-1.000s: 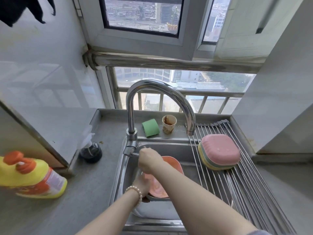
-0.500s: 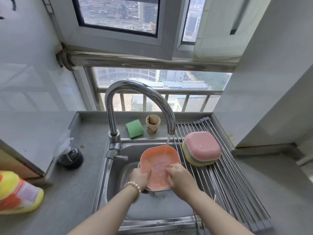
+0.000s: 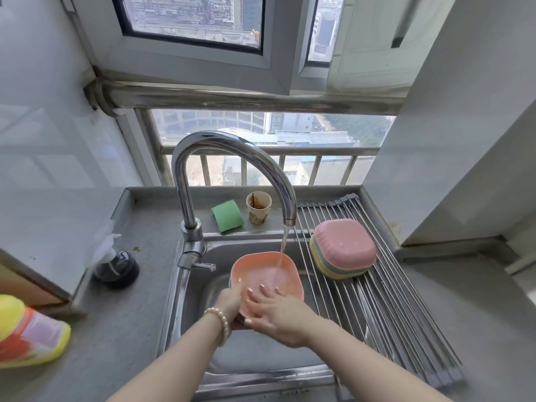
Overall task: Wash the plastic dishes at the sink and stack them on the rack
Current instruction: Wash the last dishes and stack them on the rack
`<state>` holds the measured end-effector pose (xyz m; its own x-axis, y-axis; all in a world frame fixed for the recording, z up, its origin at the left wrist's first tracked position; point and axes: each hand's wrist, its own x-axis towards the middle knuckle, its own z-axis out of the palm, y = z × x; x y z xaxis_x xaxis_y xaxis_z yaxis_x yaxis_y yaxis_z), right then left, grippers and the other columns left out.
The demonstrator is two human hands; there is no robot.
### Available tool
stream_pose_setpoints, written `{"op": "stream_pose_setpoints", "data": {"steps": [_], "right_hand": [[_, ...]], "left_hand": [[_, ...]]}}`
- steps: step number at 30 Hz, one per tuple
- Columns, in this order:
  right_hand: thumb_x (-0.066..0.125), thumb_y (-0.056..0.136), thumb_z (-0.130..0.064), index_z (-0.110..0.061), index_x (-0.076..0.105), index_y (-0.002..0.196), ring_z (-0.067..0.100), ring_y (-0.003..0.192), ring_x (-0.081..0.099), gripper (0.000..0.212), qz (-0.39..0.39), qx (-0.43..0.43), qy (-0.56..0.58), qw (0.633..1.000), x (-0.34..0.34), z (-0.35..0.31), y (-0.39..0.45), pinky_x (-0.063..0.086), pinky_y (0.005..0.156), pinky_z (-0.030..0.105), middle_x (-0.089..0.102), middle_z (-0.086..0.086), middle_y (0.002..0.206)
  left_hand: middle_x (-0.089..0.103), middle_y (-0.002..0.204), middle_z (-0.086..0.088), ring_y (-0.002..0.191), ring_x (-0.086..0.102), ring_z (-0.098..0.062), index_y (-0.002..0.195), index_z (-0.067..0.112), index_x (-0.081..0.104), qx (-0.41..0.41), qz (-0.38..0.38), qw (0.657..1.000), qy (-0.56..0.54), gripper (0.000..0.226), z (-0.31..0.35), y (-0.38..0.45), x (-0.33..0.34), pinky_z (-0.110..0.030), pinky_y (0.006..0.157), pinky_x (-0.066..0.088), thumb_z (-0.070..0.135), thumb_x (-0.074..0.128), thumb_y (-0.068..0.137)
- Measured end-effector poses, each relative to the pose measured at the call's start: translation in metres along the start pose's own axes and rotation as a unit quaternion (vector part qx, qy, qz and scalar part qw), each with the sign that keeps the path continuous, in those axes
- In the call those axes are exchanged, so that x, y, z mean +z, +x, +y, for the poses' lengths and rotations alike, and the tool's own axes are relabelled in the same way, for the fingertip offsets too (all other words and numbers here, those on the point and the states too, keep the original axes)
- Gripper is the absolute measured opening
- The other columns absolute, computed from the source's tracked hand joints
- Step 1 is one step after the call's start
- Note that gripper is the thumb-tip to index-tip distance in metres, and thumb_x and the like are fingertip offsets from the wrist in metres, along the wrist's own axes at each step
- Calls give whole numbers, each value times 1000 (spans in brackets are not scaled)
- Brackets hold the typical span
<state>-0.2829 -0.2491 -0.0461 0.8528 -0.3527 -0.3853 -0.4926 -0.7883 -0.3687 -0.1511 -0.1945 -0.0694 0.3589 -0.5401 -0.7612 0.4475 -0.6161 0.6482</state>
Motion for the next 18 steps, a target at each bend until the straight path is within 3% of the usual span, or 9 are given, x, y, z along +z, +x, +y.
{"op": "stream_pose_setpoints", "data": {"steps": [2, 4, 6, 7, 8, 10, 13, 16, 18], "right_hand": [[36, 97, -53, -18, 41, 143, 23, 144, 20, 58, 4, 10, -53, 999, 11, 15, -13, 12, 118, 38, 30, 5, 155], [39, 93, -55, -15, 61, 122, 28, 121, 47, 54, 52, 64, -48, 995, 18, 30, -20, 36, 100, 34, 58, 11, 130], [56, 92, -41, -11, 68, 99, 26, 87, 53, 34, 86, 110, 66, 988, 22, 35, -22, 38, 71, 30, 64, 13, 93], [64, 90, -32, -10, 69, 88, 22, 77, 51, 23, 92, 120, 150, 977, 25, 36, -20, 36, 65, 28, 60, 9, 80], [68, 87, -23, -11, 67, 77, 16, 68, 49, 16, 99, 126, 236, 958, 27, 36, -19, 35, 61, 22, 56, 2, 71], [71, 84, -10, -17, 62, 63, 2, 57, 46, 24, 123, 133, 396, 900, 27, 36, -15, 36, 58, 15, 52, -11, 59], [65, 88, -7, -15, 64, 64, 3, 56, 49, 25, 193, 174, 499, 827, 20, 43, -11, 38, 57, 18, 58, -8, 58], [57, 95, -18, -13, 55, 65, 14, 62, 40, 31, 249, 259, 533, 766, 17, 51, -4, 30, 55, 27, 49, 1, 62], [52, 97, -25, -14, 51, 66, 17, 64, 37, 33, 261, 322, 588, 695, 16, 52, 4, 26, 56, 28, 45, 3, 63]], "left_hand": [[67, 90, -18, 72, 64, -32, 110, 2, 59, -29, 0, 1000, 3, 40, -1, 5, -4, -42, 55, 56, 38, 45, 100], [64, 92, -17, 75, 63, -33, 110, 8, 54, -56, -17, 998, 10, 31, 1, 4, -3, -45, 59, 54, 36, 51, 97], [62, 96, -17, 79, 62, -33, 114, 11, 50, -80, -31, 995, 41, 32, 3, 4, 0, -46, 61, 53, 36, 53, 95], [61, 98, -17, 81, 61, -32, 118, 11, 49, -92, -33, 994, 52, 35, 4, 4, 2, -47, 64, 53, 37, 53, 94], [61, 100, -17, 84, 60, -32, 120, 10, 49, -102, -36, 993, 55, 39, 3, 5, 3, -49, 68, 53, 38, 51, 94], [61, 105, -17, 92, 59, -34, 120, 11, 49, -112, -43, 992, 51, 49, 3, 6, 2, -50, 75, 52, 52, 46, 93], [61, 100, -14, 84, 60, -31, 114, 10, 55, -100, -28, 991, 81, 71, 0, 12, -1, -39, 66, 50, 72, 30, 89], [56, 77, -10, 67, 54, -22, 92, 5, 60, -70, -9, 992, 105, 51, -3, 8, 0, -31, 65, 46, 52, 41, 97], [55, 77, -9, 66, 53, -22, 93, 5, 59, -54, -11, 986, 157, 25, -6, 10, 3, -36, 67, 47, 30, 54, 94]]}}
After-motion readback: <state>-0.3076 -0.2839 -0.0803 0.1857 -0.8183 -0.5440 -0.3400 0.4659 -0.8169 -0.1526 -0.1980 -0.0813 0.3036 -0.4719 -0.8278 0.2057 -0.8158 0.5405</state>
